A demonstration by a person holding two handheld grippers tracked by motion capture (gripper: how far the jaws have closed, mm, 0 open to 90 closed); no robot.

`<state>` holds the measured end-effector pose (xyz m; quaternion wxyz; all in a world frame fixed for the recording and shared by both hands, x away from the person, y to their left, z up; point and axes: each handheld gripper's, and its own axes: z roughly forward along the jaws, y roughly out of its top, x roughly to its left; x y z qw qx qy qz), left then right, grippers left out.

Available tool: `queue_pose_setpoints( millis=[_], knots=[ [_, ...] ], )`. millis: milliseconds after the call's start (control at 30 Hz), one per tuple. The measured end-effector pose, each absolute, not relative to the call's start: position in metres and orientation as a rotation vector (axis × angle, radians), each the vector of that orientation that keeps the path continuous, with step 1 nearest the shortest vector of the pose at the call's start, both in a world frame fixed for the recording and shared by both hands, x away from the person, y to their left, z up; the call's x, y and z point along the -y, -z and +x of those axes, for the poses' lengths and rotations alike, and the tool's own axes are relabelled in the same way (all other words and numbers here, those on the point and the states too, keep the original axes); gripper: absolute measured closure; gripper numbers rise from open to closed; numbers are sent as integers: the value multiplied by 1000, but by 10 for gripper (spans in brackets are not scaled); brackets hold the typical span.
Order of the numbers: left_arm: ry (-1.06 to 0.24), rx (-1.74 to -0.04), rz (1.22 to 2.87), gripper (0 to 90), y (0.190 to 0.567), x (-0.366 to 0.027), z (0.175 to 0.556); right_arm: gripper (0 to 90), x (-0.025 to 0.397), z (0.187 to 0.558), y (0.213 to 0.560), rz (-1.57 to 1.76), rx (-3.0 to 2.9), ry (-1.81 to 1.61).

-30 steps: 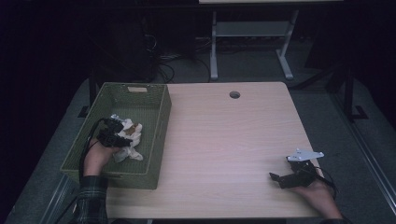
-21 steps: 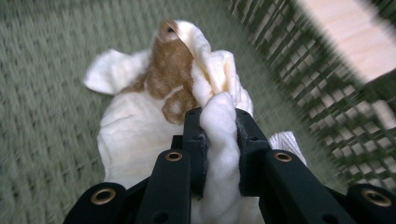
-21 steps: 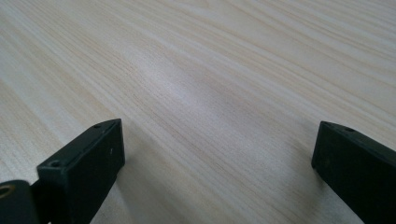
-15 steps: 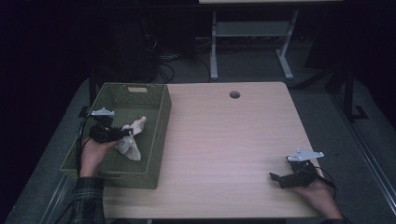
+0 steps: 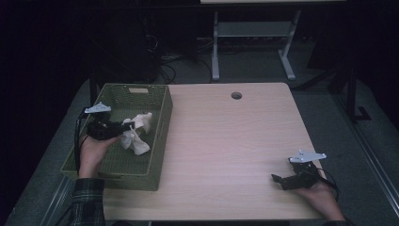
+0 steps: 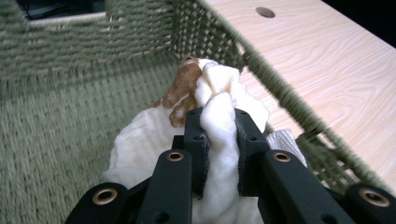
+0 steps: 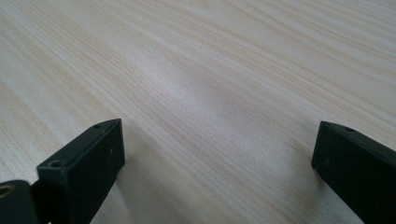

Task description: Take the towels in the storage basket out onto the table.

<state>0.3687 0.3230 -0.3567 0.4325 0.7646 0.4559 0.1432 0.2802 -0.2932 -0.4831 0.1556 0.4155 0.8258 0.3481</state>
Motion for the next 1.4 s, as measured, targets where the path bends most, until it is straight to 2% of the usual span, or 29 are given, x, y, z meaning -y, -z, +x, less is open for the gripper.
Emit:
queue_pose_setpoints(
  millis=[700,1400],
  knots=[
    [-396,-951,1882,782,298,-288,357,22,293,280,483,1188,-2365,-997],
    [-318,-786,1818,787,263,-235,359,22,293,280,483,1189,-2365,-997]
  ],
)
